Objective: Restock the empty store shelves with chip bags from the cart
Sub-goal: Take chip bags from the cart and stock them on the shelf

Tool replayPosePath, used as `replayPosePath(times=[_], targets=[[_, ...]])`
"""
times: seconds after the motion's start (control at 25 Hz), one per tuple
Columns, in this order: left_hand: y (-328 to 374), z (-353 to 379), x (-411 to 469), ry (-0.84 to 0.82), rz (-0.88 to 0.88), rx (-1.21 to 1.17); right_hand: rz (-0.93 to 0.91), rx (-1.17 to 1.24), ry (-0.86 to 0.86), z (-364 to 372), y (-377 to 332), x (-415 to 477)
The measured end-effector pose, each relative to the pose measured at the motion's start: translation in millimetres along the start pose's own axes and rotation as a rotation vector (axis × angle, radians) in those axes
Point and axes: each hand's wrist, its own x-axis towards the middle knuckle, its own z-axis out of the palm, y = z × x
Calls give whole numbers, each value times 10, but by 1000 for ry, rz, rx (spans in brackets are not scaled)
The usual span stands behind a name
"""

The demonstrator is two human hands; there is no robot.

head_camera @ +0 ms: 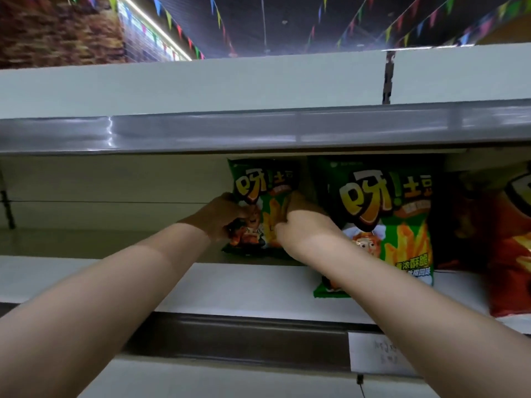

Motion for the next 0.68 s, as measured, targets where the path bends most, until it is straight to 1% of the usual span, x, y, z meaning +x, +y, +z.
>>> replayPosePath(times=[0.08, 0.16, 0.24, 0.32, 0.4, 0.48, 0.56, 0.6, 0.68], targets=[[-6, 72, 150, 18, 34, 0, -14, -2, -23, 9, 50, -87], [10, 148, 243, 13, 59, 27, -15, -6, 0, 0, 41, -202], [25, 208, 331, 15, 75, 116, 6, 13, 38, -18, 68, -211], [17, 230, 381, 52, 74, 178, 38, 19, 49, -26, 89, -192], [4, 230, 390, 54, 72, 187, 56, 33, 62, -4, 108, -156], [-37, 249, 354, 18, 60, 165, 50, 63, 67, 28, 114, -156], [-20, 313, 247, 22, 79, 92, 4, 85, 99, 63, 143, -191], [3, 342, 196, 61, 70, 73, -36, 101, 124, 78, 166, -214], [74, 370, 126, 189, 98, 43, -160, 188, 243, 102, 239, -258]])
